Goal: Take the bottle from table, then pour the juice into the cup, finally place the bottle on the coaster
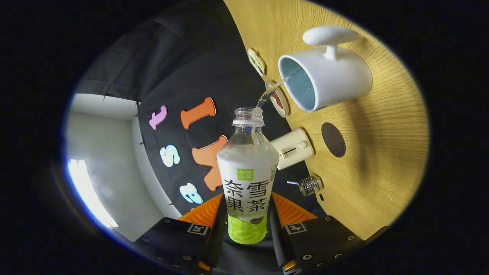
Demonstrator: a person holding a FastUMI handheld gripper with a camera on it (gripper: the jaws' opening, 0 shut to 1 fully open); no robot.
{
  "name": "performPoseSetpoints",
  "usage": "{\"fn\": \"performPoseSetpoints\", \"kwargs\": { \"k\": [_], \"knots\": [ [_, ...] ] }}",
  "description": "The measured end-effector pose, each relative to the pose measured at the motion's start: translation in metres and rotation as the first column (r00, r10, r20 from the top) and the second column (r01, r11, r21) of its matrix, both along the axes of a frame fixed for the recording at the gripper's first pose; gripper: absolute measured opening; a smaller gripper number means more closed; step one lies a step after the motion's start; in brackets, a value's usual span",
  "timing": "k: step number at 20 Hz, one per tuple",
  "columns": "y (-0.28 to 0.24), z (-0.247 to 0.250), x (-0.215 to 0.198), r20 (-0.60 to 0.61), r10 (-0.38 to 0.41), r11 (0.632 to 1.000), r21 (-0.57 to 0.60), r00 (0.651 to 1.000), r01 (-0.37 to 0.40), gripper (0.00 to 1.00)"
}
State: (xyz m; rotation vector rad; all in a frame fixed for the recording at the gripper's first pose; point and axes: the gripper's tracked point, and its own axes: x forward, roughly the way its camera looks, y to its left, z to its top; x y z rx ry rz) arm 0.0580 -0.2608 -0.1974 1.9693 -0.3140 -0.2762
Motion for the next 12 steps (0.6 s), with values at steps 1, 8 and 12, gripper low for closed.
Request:
{"fn": "performPoseSetpoints", "kwargs": {
  "k": [1,8,12],
  "knots": [
    [-0.0004,0.0002,0.0015,0.004,-0.002,1.000,0.008,1.000,0.002,0.57],
    [0.0001,0.0058,0.0027,0.014,-0.011,0.998,0.058,1.000,0.010,0.57],
    [-0.0014,0.0096,0.0013,0.025,-0.019,0.995,0.095,1.000,0.017,0.57]
  ]
}}
